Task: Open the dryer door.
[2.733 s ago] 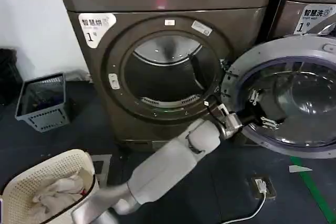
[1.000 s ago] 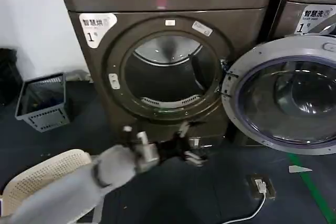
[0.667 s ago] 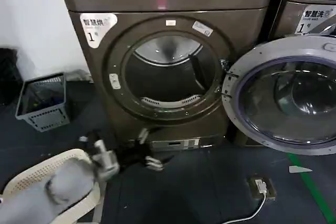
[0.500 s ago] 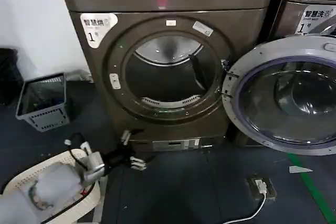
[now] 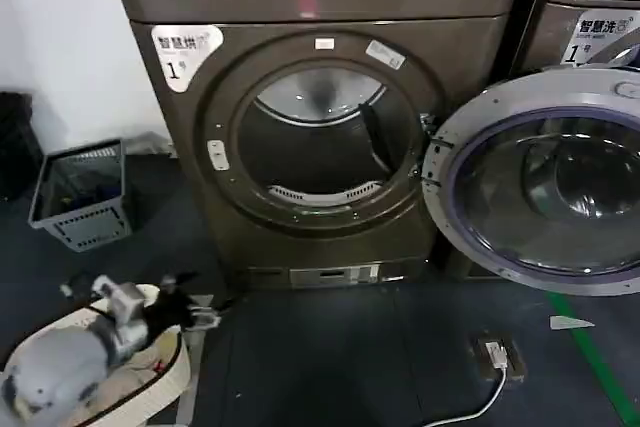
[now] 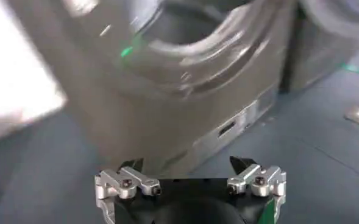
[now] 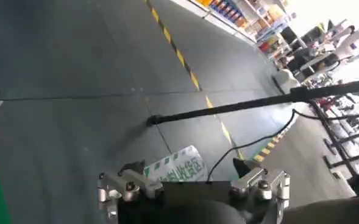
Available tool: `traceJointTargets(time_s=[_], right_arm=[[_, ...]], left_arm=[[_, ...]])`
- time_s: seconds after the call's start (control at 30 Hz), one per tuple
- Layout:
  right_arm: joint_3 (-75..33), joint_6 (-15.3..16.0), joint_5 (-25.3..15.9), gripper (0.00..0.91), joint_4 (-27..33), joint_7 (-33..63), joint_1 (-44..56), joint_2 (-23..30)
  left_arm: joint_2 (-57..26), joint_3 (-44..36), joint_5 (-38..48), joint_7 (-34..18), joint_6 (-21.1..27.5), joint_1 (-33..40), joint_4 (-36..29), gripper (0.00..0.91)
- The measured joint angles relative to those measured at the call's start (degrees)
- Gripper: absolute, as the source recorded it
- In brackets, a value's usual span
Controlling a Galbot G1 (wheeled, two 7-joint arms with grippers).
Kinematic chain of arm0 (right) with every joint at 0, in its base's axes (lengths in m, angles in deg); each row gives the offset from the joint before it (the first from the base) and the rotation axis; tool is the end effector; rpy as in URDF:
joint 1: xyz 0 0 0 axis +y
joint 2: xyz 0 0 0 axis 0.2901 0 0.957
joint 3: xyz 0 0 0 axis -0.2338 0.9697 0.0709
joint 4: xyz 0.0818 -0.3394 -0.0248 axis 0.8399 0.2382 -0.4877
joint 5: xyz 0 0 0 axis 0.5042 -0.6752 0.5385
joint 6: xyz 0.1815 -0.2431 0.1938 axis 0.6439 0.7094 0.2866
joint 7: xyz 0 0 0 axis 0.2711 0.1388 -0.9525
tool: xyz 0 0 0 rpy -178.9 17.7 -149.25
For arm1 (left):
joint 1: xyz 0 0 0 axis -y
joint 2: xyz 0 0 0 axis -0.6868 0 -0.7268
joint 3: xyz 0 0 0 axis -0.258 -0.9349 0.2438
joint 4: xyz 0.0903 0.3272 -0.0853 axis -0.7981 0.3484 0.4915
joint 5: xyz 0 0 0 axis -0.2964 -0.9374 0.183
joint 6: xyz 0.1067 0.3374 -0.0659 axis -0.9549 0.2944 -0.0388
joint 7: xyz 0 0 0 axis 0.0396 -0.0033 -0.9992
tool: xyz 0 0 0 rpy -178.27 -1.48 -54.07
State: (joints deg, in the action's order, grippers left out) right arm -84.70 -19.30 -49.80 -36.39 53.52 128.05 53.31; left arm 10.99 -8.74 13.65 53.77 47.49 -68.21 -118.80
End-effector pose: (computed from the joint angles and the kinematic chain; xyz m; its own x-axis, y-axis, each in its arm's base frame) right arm -0.1470 -0.4705 -0.2381 -0.3722 0.7865 0.4929 0.4228 0.6164 -0.6643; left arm 0.2546 0.1375 -0.1772 -0.7417 0.2932 0.6032 0.4515 0.8834 0.1258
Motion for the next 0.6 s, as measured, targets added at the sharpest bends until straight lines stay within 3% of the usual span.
traceJointTargets(time_s=[0.13, 0.43, 0.6], right_arm=[[0.22, 0.01, 0.00, 0.907, -0.08, 0.01, -0.08, 0.14], [0.39, 0.45, 0.94, 0.907, -0.05, -0.05, 0.09, 0.13], [0.45, 1.14, 1.79, 0.907, -0.49, 0.02, 0.21, 0.26]], left_arm=[[2.77, 7.43, 8.34, -5.97, 5.83, -4.95, -0.66, 0.907], [4.71, 20.22, 25.92, -21.66, 5.82, -13.25, 1.11, 0.907], [1.96, 22.25, 36.16, -29.36, 5.80, -18.39, 2.96, 0.907]])
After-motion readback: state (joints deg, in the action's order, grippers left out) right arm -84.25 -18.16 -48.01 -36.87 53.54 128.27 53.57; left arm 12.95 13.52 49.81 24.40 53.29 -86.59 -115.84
